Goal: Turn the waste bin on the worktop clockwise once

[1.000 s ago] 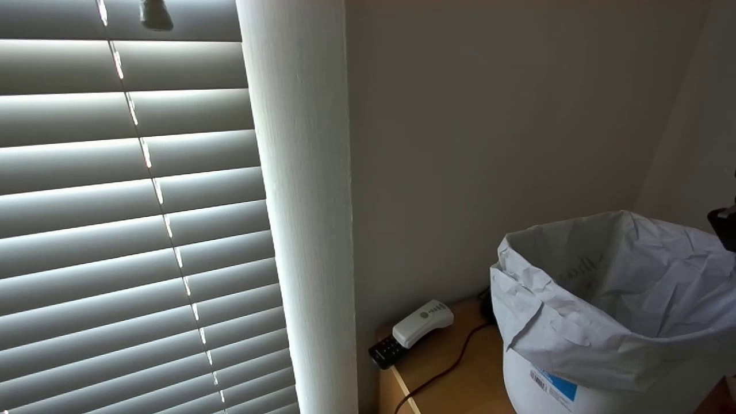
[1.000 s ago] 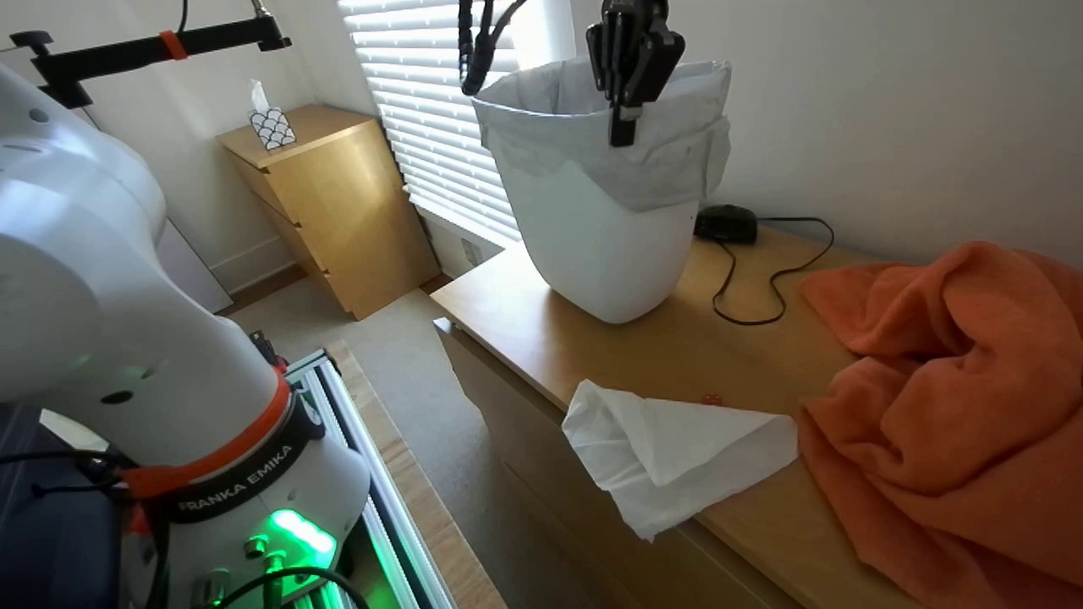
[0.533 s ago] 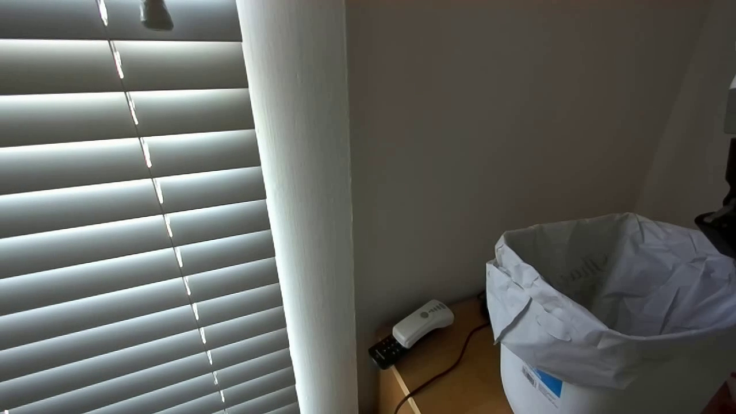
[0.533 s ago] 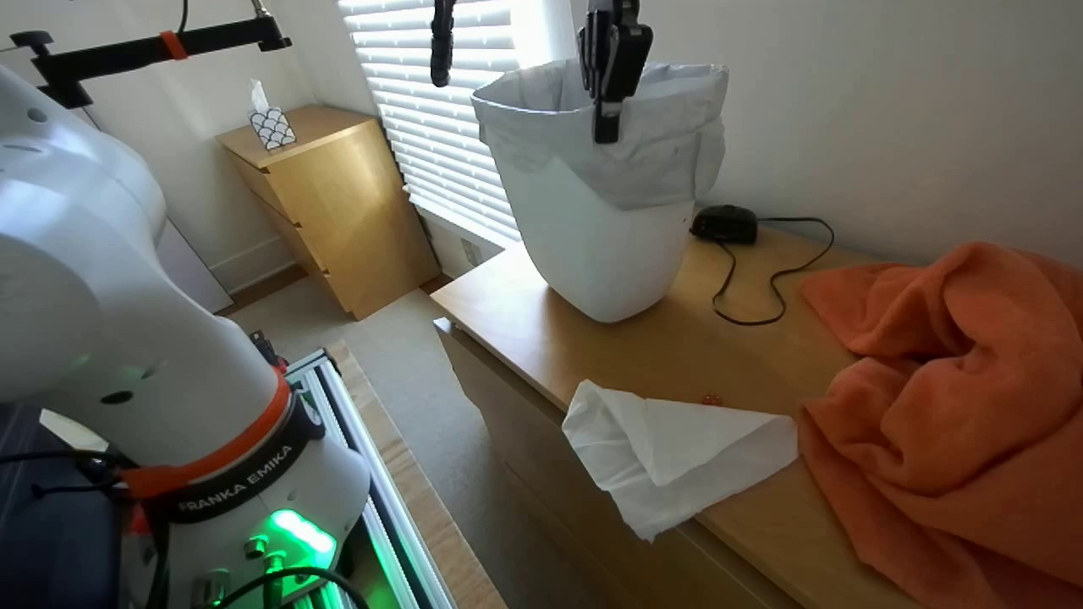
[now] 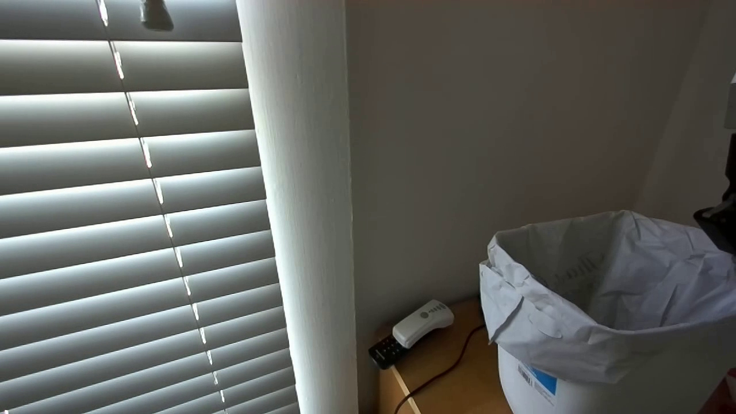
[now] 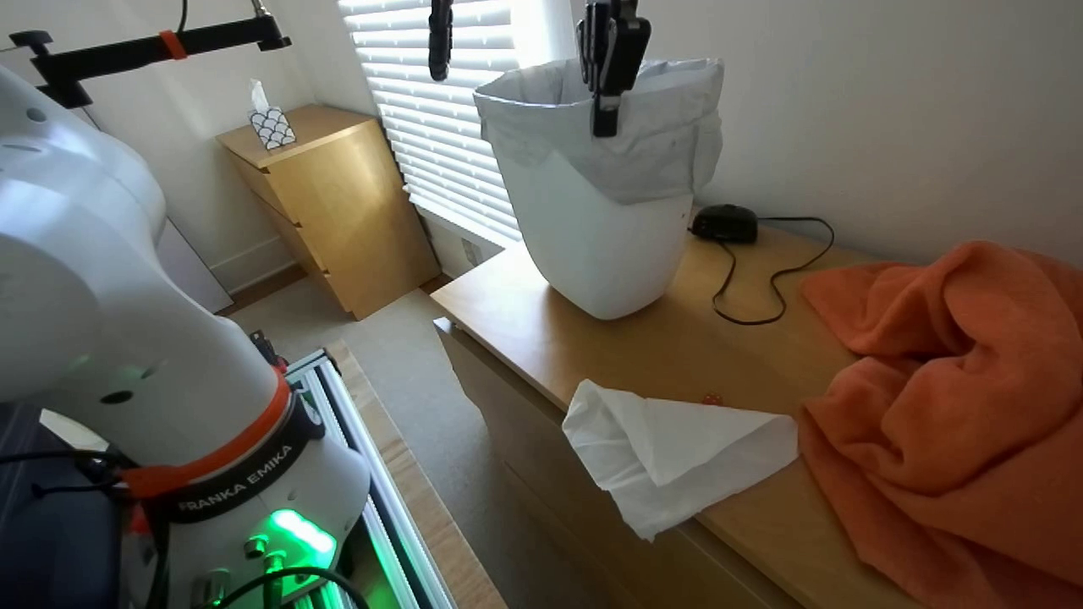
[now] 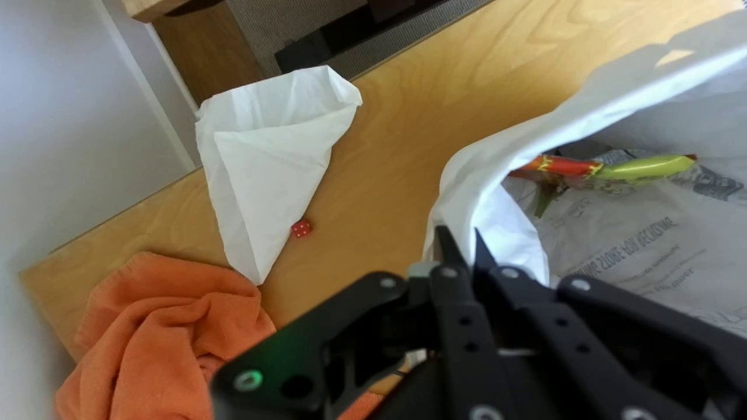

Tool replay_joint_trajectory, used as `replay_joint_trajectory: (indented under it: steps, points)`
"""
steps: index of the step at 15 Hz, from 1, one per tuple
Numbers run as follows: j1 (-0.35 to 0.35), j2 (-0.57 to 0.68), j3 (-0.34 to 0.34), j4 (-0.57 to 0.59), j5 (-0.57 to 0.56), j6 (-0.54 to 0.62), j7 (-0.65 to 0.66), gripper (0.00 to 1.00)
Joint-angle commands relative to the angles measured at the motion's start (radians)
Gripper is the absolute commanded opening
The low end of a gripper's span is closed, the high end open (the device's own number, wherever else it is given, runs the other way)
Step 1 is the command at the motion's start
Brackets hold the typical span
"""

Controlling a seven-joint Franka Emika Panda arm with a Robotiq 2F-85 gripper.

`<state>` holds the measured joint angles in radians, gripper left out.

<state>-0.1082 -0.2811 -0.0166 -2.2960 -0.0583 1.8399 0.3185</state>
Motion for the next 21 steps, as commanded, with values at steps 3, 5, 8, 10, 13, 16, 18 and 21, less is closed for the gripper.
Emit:
replay_joint_trajectory:
  steps: [3, 5, 8, 10, 13, 16, 18, 21]
  points:
    - [0.006, -0.064, 0.03, -0.05, -0.012, -0.039, 0.1, 0.01]
    - [0.0, -0.081, 0.047, -0.057, -0.021, -0.083, 0.166, 0.01]
    - [-0.007, -0.097, 0.068, -0.058, -0.021, -0.157, 0.273, 0.01]
    - [0.004, -0.065, 0.057, -0.023, -0.004, -0.134, 0.235, 0.04]
    - [0.004, -0.08, 0.062, -0.028, -0.006, -0.155, 0.268, 0.04]
    - [0.002, -0.083, 0.062, -0.033, -0.007, -0.155, 0.27, 0.04]
    - [0.001, -0.083, 0.062, -0.033, -0.007, -0.155, 0.27, 0.04]
    - [0.003, -0.094, 0.055, -0.037, 0.038, -0.15, 0.281, 0.01]
